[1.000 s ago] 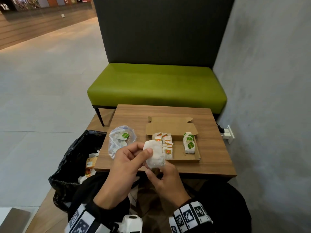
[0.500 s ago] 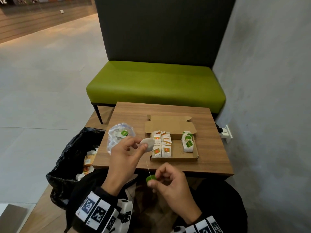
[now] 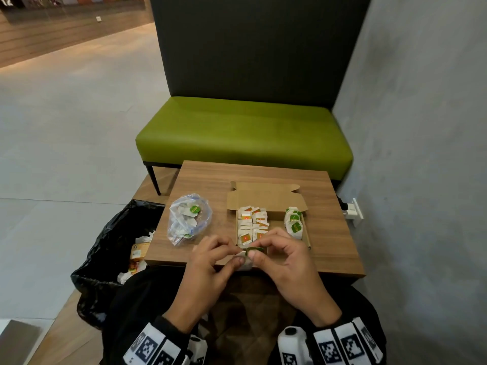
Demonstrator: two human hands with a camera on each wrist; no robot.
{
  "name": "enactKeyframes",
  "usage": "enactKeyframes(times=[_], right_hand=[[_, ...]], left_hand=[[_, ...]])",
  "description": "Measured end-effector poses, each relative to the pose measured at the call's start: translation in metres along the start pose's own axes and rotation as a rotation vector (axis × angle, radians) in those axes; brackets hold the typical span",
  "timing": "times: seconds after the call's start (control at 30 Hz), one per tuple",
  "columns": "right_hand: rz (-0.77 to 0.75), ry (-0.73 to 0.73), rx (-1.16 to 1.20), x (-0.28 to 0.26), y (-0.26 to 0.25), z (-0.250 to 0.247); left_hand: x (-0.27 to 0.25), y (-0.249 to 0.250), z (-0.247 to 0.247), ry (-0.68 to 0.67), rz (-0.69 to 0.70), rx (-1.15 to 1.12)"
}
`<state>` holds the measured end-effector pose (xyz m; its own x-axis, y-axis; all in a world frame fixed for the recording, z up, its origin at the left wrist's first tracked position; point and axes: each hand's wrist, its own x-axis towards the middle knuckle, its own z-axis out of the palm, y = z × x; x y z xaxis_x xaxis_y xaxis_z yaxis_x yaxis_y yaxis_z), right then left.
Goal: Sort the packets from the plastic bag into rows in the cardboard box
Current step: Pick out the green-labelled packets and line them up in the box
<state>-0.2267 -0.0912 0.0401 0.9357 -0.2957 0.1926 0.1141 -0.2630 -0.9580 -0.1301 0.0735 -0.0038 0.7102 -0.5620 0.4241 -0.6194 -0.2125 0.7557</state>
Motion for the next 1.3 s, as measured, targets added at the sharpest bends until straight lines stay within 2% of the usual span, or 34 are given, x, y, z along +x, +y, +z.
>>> enactKeyframes(times=[0.17, 0.37, 0.63, 0.77, 0.9, 0.97, 1.07, 1.2, 1.3], right_hand=[[0.126, 0.020, 0.167, 0.004, 0.000, -0.001], [0.252, 0.032, 0.182, 0.007, 0.005, 0.000], [0.271, -0.079, 0.138, 0.004, 0.012, 0.002], [0.224, -0.176, 0.162, 0.003, 0.012, 0.007], [0.223, -0.230, 0.303, 0.002, 0.007, 0.011], [0.201, -0.172, 0.317, 0.002, 0.010, 0.015], [0.229, 0.015, 0.394, 0.002, 0.017, 0.022], [0.263, 0.252, 0.436, 0.004, 0.025, 0.028], [0.273, 0.323, 0.374, 0.004, 0.032, 0.032]], left_hand=[[-0.003, -0.001, 0.002, 0.012, 0.081, 0.026], [-0.003, 0.005, 0.002, 0.009, 0.099, 0.001], [-0.001, 0.014, -0.001, 0.017, -0.090, -0.318], [0.002, 0.010, 0.000, 0.018, -0.154, -0.319], [0.008, 0.004, 0.001, 0.032, -0.239, -0.357], [0.009, 0.002, 0.002, 0.022, -0.303, -0.407], [0.008, 0.001, 0.005, 0.012, -0.394, -0.464], [0.004, 0.009, 0.015, -0.018, -0.436, -0.632], [0.003, 0.015, 0.025, -0.006, -0.446, -0.649]])
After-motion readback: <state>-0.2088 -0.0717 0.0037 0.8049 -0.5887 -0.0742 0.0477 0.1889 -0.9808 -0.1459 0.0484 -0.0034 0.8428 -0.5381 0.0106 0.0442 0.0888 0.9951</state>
